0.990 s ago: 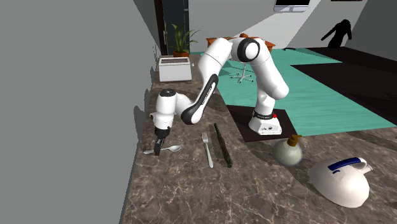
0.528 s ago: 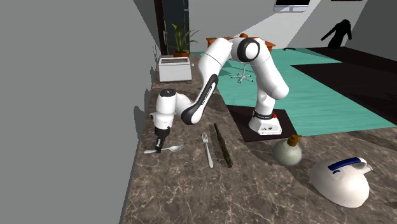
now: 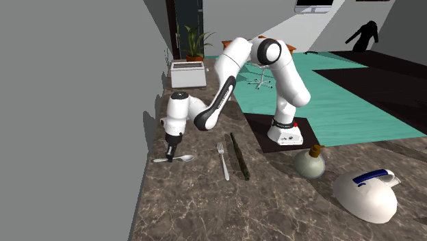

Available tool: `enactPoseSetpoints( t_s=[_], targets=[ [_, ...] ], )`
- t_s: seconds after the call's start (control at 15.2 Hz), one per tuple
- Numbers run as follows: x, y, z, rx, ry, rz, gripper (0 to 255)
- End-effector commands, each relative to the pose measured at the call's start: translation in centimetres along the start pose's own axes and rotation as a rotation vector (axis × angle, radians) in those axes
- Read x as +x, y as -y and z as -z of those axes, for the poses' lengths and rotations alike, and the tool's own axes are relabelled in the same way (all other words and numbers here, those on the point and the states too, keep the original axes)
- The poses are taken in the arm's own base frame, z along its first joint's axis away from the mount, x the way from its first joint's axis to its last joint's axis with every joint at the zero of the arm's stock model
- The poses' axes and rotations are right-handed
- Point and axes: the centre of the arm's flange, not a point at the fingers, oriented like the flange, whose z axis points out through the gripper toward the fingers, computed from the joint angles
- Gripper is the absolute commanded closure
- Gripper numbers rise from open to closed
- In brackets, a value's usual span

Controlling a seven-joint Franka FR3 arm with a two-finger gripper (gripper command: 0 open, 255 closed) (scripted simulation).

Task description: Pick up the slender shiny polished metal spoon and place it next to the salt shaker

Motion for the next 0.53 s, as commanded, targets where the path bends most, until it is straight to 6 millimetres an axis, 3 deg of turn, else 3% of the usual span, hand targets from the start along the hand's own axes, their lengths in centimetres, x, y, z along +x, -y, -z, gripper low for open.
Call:
enactPoseSetpoints(
  t_s=[0.0, 0.46],
  targets=[
    [0.2, 0.1, 1.1, 0.0, 0.0, 0.0, 255],
    [1.0, 0.5, 4.7, 0.0, 0.0, 0.0, 255]
  ],
)
